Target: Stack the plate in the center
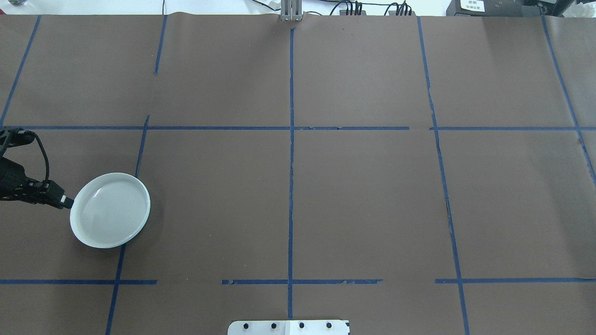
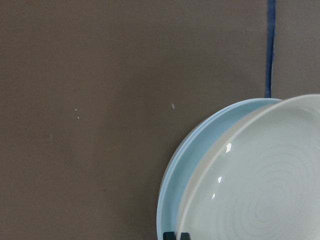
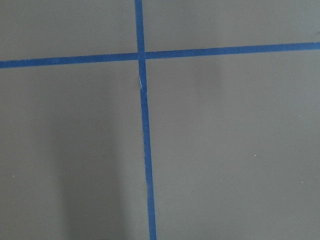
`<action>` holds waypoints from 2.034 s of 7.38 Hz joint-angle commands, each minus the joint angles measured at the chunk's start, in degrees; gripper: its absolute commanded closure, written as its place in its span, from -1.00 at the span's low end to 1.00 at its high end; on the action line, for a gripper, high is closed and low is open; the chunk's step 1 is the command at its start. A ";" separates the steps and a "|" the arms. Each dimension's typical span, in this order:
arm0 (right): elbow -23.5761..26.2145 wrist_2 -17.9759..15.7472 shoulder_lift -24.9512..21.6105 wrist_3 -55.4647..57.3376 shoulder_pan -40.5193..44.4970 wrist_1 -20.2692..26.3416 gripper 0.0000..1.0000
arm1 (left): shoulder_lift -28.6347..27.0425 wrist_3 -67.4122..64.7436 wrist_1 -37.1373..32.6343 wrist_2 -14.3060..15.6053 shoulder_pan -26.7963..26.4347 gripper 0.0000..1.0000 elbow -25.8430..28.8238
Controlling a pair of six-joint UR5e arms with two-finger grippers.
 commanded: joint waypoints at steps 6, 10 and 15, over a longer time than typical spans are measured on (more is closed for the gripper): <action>0.00 0.00 0.00 0.00 0.00 0.00 -1.00 | 3.52 25.17 9.78 1.47 -11.51 -1.00 0.14; 0.00 0.00 0.00 0.00 0.00 0.00 -1.00 | -1.37 62.35 45.24 17.46 -23.20 -1.00 -3.81; 0.00 0.00 0.00 0.00 0.00 0.00 -1.00 | -3.35 68.77 60.91 7.04 -41.60 -1.00 -4.26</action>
